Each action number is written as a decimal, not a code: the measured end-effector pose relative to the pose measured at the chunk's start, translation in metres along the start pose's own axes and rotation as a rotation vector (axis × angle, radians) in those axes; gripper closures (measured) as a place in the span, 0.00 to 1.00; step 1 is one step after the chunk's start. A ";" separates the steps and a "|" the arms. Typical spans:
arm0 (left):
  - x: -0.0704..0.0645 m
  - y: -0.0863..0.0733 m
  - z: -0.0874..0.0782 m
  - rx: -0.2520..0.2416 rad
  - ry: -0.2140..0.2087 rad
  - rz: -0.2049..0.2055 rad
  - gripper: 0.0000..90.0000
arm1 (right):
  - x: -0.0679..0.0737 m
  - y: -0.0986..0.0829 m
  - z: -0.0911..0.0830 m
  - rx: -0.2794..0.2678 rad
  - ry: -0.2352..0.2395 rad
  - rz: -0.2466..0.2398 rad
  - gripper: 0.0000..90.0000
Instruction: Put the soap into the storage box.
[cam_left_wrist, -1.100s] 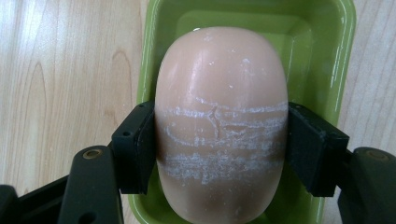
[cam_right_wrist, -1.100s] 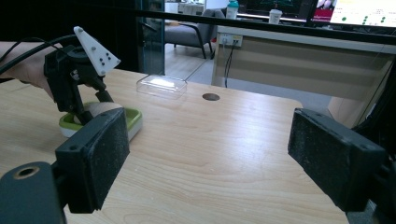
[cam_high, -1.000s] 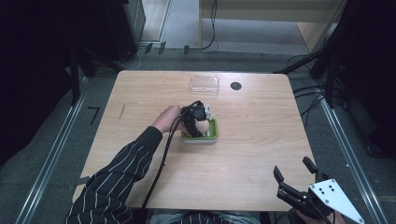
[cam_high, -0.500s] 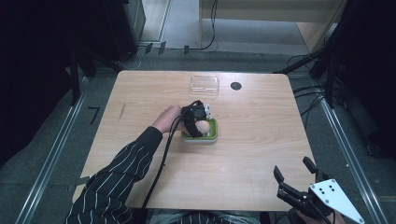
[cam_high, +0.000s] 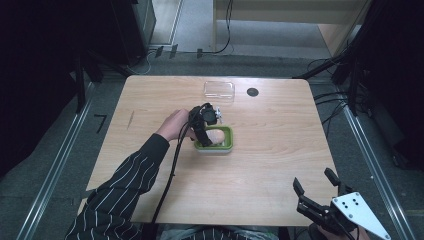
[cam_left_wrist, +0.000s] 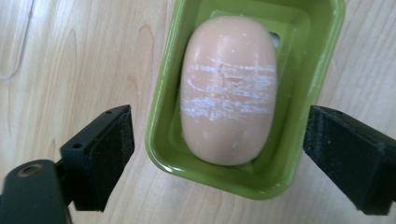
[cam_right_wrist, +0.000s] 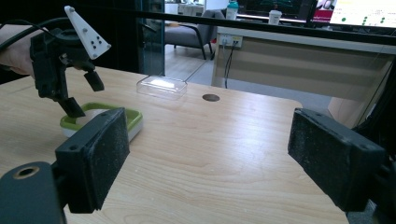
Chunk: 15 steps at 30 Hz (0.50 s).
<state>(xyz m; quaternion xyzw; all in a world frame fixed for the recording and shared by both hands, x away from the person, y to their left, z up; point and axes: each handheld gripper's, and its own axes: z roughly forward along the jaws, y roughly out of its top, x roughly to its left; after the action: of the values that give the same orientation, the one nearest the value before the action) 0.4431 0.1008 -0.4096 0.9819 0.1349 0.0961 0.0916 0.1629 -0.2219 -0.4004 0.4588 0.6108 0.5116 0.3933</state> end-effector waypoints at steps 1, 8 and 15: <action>-0.001 0.000 -0.002 0.010 0.001 -0.016 0.09 | 0.000 0.000 0.000 0.000 0.000 0.000 0.15; -0.014 -0.006 -0.015 0.039 0.009 -0.054 0.03 | 0.000 0.000 0.000 0.000 0.001 -0.001 0.15; -0.024 -0.017 -0.026 0.050 0.019 -0.092 0.00 | 0.000 0.000 0.000 -0.001 0.000 0.002 0.15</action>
<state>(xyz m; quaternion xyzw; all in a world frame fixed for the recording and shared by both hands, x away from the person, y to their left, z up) 0.4109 0.1146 -0.3915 0.9757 0.1829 0.0977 0.0703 0.1629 -0.2219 -0.4004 0.4591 0.6103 0.5122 0.3930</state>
